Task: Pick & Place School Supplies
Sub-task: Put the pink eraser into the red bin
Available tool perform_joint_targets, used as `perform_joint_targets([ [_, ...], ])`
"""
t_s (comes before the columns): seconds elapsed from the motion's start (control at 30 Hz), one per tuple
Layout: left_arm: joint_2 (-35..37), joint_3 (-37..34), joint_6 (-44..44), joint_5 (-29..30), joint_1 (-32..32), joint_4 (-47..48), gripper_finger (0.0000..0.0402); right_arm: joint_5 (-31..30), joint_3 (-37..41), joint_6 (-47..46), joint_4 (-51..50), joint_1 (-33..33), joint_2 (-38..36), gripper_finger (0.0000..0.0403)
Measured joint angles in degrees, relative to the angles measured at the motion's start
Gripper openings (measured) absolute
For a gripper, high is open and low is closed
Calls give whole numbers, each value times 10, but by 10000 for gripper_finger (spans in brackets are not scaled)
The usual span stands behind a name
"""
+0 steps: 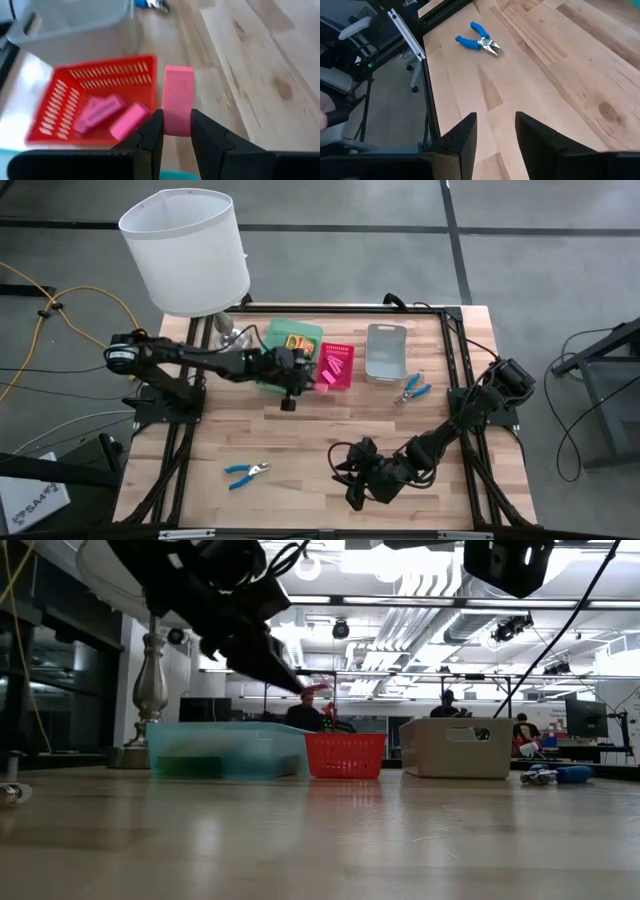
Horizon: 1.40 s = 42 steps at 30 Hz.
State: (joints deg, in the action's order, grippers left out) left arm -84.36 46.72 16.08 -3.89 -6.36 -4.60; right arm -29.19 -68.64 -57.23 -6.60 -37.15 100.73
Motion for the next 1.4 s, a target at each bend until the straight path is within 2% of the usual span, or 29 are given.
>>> perform_joint_targets([
  [0.2,-13,43,11,-32,-30,11,81,-7,0,3,-1,0,0,126],
  [0.43,-73,88,30,-41,-43,31,81,-8,0,4,-1,-4,0,126],
  [0.67,-123,108,36,-43,-67,25,81,-9,0,4,-1,-12,0,126],
  [1.0,-176,139,36,-77,-88,24,81,-10,0,11,-2,-11,0,126],
  [1.4,-187,140,45,-88,-101,29,81,-9,0,15,-3,-11,0,126],
])
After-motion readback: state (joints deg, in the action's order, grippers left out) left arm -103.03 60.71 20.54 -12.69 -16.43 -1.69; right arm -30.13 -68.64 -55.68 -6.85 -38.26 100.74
